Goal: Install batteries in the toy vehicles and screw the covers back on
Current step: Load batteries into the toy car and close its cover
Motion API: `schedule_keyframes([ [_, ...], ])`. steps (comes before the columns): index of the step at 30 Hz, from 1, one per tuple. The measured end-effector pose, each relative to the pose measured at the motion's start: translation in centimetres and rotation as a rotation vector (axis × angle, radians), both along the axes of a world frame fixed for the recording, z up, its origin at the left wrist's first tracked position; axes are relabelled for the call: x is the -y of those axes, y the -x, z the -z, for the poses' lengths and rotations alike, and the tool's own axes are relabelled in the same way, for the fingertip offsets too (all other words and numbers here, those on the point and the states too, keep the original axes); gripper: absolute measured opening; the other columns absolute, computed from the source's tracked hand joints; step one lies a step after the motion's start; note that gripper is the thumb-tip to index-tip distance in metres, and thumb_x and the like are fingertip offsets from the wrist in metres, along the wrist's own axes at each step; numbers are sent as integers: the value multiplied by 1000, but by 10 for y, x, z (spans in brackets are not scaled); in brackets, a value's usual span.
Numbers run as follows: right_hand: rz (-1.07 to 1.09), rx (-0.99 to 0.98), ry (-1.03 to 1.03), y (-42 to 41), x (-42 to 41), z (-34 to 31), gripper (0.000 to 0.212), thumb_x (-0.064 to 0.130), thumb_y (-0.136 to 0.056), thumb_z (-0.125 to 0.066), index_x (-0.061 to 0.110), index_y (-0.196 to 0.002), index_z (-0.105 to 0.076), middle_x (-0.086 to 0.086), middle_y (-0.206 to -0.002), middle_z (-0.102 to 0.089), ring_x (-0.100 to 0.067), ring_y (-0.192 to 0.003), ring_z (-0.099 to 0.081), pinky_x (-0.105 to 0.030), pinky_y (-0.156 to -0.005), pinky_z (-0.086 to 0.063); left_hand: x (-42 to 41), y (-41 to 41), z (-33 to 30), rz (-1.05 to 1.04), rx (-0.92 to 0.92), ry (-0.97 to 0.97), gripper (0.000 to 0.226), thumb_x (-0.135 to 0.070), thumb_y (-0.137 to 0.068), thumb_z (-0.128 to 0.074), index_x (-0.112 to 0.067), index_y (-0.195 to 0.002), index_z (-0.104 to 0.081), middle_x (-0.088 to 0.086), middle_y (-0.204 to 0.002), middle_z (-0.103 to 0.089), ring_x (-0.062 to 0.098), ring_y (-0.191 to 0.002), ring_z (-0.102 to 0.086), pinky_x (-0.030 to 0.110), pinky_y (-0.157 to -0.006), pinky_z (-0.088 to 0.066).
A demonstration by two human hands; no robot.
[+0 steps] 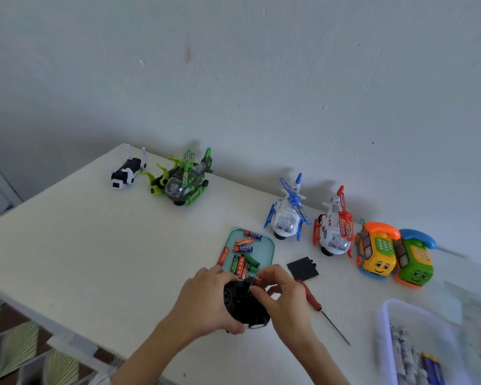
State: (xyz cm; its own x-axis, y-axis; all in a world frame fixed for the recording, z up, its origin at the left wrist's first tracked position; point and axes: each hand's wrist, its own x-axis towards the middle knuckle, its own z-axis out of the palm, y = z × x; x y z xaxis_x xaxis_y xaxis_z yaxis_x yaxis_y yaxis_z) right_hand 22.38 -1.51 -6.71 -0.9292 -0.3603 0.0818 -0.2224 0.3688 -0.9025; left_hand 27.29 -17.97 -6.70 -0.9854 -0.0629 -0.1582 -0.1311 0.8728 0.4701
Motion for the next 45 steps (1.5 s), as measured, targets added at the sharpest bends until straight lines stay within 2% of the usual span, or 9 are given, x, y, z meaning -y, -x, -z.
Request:
schedule_keyframes([
  [7, -198, -566, -310, 2, 1, 32, 14, 29, -87, -51, 29, -92, -63, 10, -90, -61, -4, -86, -51, -12, -73, -44, -2, 1, 0, -2, 1, 11, 81, -55, -49, -75, -38, -125, -50, -17, -107, -48, 9, -98, -45, 27, -83, -47],
  [12, -20, -287, -165, -5, 11, 36, 10, 27, -80, -68, 35, -88, -68, 22, -86, -55, -5, -88, -54, -23, -77, -44, -4, 0, 3, 6, -12, 29, 83, -56, -50, -73, -38, -127, -49, -17, -109, -48, 9, -97, -44, 27, -83, -46],
  [18, 206, 99, -26, -5, 19, 22, 36, 23, -66, -84, 36, -90, -60, 15, -102, -47, -1, -97, -49, -8, -78, -40, -1, -1, 3, 7, -24, 4, 85, -56, -49, -75, -37, -128, -49, -17, -112, -50, 8, -99, -45, 28, -85, -46],
  [24, 142, 341, 110, -8, 25, 25, 34, 17, -73, -80, 32, -99, -65, 9, -92, -70, -2, -84, -66, -27, -70, -58, 3, -4, 5, 7, -44, -54, 84, -54, -49, -78, -37, -126, -50, -19, -111, -50, 7, -98, -45, 24, -84, -45],
  [28, 136, 462, 212, -5, 22, 27, 27, 5, -73, -78, 19, -93, -66, -3, -88, -70, -20, -83, -70, -44, -63, -59, 6, -4, 7, 12, -60, -84, 82, -53, -49, -79, -36, -124, -52, -21, -105, -46, 6, -96, -44, 20, -83, -43],
  [34, 117, 470, 282, -1, 22, 31, 27, -6, -70, -76, 11, -87, -65, -12, -87, -69, -27, -83, -69, -40, -64, -59, 6, -5, 9, 7, -58, -95, 82, -53, -49, -79, -37, -124, -52, -22, -104, -46, 5, -95, -43, 20, -83, -43],
  [39, -16, 358, 52, 18, 18, 16, 25, 12, -69, -78, 24, -90, -71, 3, -87, -72, -10, -83, -68, -25, -69, -57, 4, -5, 8, -2, -35, -78, 86, -55, -50, -78, -36, -128, -49, -19, -113, -48, 6, -99, -42, 24, -88, -44],
  [42, 22, 321, 107, 44, 22, 8, 14, 22, -73, -71, 25, -86, -72, -1, -86, -72, -14, -84, -69, -30, -71, -57, 2, -5, 8, -9, -25, -79, 88, -55, -50, -79, -37, -130, -47, -20, -117, -47, 6, -100, -40, 25, -91, -43],
  [45, 74, 104, -171, 75, 35, 13, 10, 16, -89, -62, 20, -93, -69, 8, -85, -65, -7, -75, -62, -16, -60, -48, 2, -4, 8, -10, -19, -82, 88, -54, -50, -79, -37, -131, -46, -20, -117, -47, 6, -100, -40, 27, -91, -43],
])
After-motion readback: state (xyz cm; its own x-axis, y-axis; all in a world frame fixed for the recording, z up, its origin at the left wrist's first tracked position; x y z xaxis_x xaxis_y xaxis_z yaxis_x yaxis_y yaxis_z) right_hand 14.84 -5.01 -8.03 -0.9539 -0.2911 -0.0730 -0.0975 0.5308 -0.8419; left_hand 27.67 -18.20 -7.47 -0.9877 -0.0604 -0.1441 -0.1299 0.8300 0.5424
